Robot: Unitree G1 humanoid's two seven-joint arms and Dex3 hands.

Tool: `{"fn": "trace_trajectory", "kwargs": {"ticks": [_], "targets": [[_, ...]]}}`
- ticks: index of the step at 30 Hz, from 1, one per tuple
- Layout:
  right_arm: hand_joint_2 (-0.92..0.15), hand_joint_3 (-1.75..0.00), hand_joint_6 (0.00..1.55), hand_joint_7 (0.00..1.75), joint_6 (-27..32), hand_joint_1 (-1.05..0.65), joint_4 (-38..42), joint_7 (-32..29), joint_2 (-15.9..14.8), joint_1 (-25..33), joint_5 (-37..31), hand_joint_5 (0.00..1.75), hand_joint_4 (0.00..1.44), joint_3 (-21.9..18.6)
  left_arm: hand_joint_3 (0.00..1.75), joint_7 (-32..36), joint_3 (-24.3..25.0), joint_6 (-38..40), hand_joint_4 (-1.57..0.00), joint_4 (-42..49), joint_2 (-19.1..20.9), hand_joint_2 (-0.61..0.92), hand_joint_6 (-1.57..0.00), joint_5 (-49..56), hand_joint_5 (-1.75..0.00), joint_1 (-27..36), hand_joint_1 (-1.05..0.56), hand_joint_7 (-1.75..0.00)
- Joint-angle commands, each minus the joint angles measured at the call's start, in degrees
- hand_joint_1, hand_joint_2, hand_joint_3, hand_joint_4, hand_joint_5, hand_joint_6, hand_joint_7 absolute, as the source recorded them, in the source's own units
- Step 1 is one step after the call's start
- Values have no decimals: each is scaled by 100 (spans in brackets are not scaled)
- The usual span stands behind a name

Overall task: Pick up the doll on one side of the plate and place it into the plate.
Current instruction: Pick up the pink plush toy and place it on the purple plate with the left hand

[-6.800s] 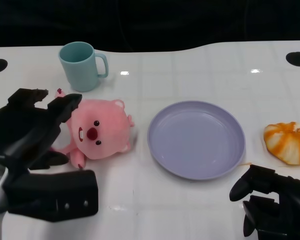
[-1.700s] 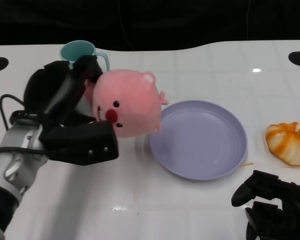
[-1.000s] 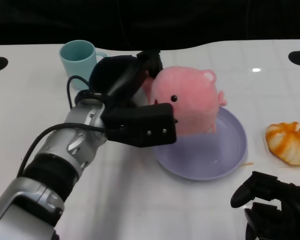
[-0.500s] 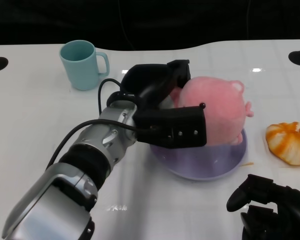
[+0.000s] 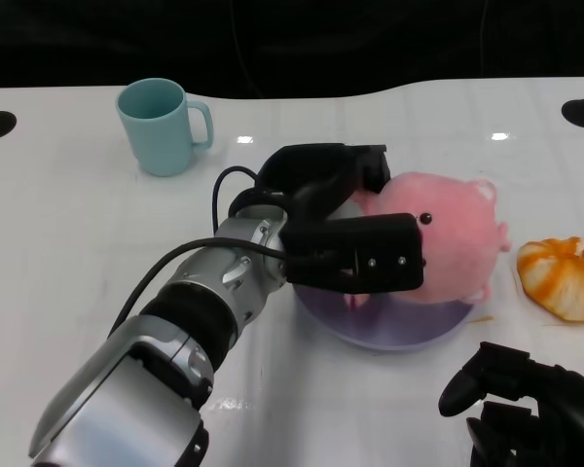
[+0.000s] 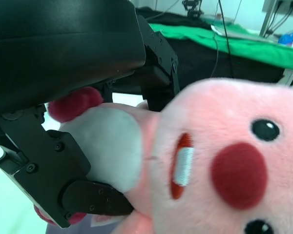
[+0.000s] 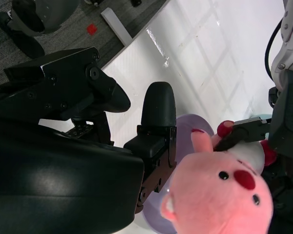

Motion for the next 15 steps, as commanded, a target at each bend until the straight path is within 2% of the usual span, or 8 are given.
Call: {"fn": "trace_trajectory", "kwargs": {"ticks": [1,3,5,8,11,15], "targets": [[-70,-106,51,146,-63,-5,-45,7,-58,16,-6,175,61,-23,24,-131,-103,22,-56,-111,74,90,-72,63,-128,-209,-33,-16],[-70,-106,51,146,-44,-5,-52,7,-54,19,4,175,61,-30,19,-144,-192,8,-40,-165,122,92,-59,144,-85,-217,-43,-5],[-70,-107,51,146,-65,-4,-43,14,-45,23,23,175,62,-44,23,-171,-275,43,-28,-236,170,92,-45,216,-59,-233,-55,-1],[-70,-107,51,146,-61,-4,-47,-4,-35,27,16,175,62,-51,34,-300,-371,109,-14,-383,246,92,-32,296,-46,-247,-71,0],[-70,-107,51,146,-36,-4,-53,1,-42,20,24,175,62,-58,41,-424,-404,180,-4,-585,307,92,-24,325,-43,-216,-81,0],[-71,-107,50,146,-50,-4,-40,14,-64,10,12,175,61,-62,49,-495,-399,215,0,-809,381,92,-17,308,-34,-163,-92,0]]}}
